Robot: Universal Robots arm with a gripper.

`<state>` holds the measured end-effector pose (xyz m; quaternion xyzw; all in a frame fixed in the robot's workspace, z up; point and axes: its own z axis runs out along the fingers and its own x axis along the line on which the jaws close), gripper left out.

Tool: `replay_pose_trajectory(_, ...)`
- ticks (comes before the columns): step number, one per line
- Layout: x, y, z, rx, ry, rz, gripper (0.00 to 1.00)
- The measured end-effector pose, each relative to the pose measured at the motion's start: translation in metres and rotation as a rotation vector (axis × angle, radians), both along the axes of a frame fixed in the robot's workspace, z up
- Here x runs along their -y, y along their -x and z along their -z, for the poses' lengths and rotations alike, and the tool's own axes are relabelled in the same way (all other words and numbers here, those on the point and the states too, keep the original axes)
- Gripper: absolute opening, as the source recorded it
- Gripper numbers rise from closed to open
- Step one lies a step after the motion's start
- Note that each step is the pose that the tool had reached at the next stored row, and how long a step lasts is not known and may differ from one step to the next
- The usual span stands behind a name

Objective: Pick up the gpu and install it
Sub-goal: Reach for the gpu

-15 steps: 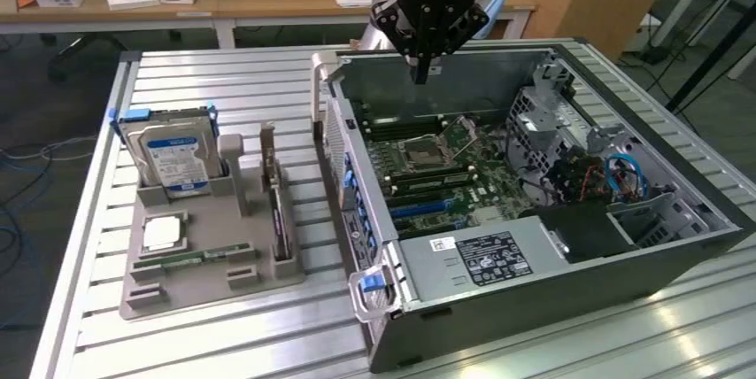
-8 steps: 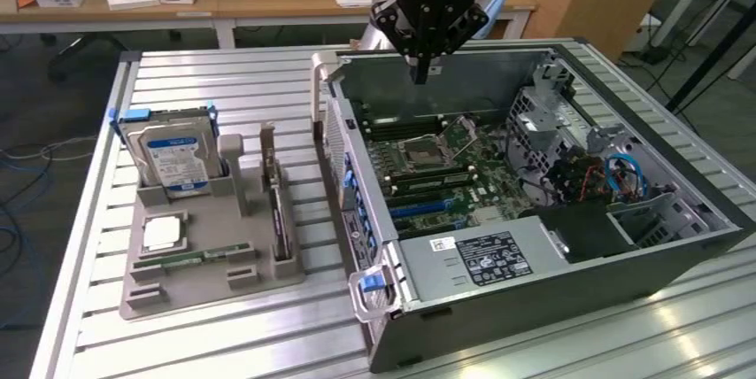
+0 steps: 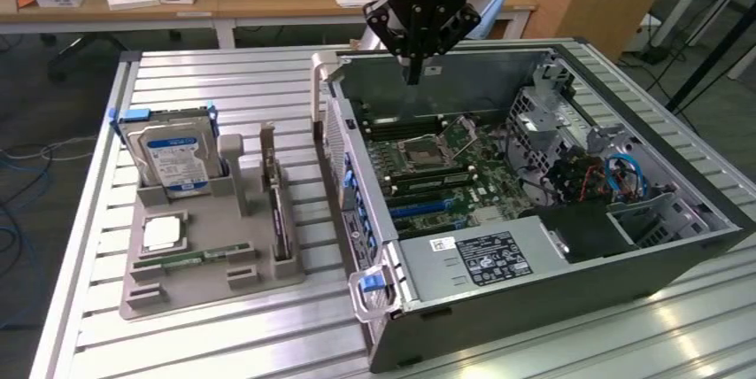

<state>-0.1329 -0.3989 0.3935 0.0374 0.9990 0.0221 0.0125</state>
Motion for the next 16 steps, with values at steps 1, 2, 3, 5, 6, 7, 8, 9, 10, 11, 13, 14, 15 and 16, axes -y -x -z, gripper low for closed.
replay_pose_trajectory(1,0.0000,0.002,0.0000,0.0000,0.0000,0.000,0.11)
replay_pose_trajectory(2,0.0000,0.003,0.0000,0.0000,0.0000,0.000,0.11)
replay_pose_trajectory(3,0.0000,0.005,0.0000,0.0000,0.0000,0.000,0.11)
replay_pose_trajectory(5,0.0000,0.009,0.0000,0.0000,0.0000,0.000,0.11)
replay_pose_trajectory(6,0.0000,0.011,0.0000,0.0000,-0.0001,0.000,0.11)
replay_pose_trajectory(7,0.0000,0.013,0.0000,0.0000,-0.0001,0.000,0.11)
replay_pose_trajectory(8,0.0000,0.015,0.0000,0.0000,0.0000,0.000,0.11)
replay_pose_trajectory(9,0.0000,0.017,0.0000,0.0001,-0.0001,0.000,0.11)
replay_pose_trajectory(10,0.0000,0.019,0.0000,0.0000,-0.0001,0.000,0.11)
replay_pose_trajectory(11,0.0000,0.021,0.0000,0.0000,0.0001,0.000,0.11)
replay_pose_trajectory(13,0.0000,0.025,0.0000,0.0001,-0.0001,0.000,0.11)
replay_pose_trajectory(14,0.0000,0.027,0.0000,0.0000,0.0000,0.000,0.11)
replay_pose_trajectory(15,0.0000,0.029,0.0000,0.0000,-0.0001,0.000,0.11)
replay_pose_trajectory(16,0.0000,0.031,0.0000,0.0001,0.0000,0.000,0.11)
